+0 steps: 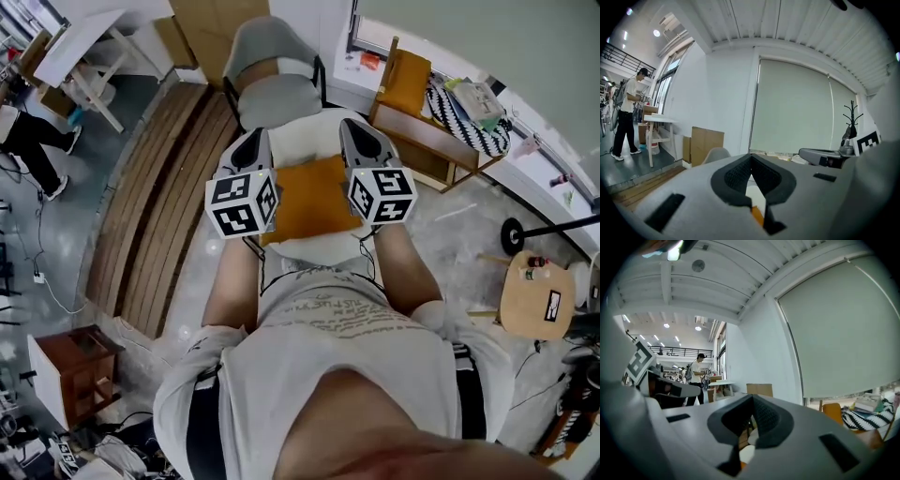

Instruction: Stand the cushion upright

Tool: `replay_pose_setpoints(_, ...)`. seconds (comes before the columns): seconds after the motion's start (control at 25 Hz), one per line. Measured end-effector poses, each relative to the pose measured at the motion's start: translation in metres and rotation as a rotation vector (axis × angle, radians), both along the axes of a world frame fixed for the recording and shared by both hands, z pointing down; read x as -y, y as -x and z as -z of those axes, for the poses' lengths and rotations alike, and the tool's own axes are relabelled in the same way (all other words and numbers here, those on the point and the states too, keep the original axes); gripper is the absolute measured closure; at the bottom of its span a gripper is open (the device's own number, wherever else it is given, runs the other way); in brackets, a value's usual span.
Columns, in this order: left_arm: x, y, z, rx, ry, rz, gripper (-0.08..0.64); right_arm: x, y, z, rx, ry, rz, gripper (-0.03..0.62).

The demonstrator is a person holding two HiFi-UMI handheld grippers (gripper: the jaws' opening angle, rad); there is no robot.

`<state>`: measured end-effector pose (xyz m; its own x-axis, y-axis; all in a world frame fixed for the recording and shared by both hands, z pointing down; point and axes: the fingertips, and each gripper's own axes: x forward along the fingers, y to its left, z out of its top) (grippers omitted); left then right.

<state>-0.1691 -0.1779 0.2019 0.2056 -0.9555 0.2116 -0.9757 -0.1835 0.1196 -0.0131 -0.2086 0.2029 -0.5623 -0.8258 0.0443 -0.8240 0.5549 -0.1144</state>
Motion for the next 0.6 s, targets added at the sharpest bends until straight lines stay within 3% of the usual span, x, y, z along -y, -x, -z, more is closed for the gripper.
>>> replay_pose_setpoints(0.28, 0.041, 0.034, -0.032, -0.02, 0.056, -0.048, 0.54, 0.032, 0.031, -0.019, -0.029, 0.028, -0.04, 0.565)
replay_pose_setpoints(0.6, 0.067, 0.045, -0.064, -0.053, 0.125, -0.095, 0.54, 0.052, 0.032, -0.047, -0.048, 0.076, -0.082, 0.565)
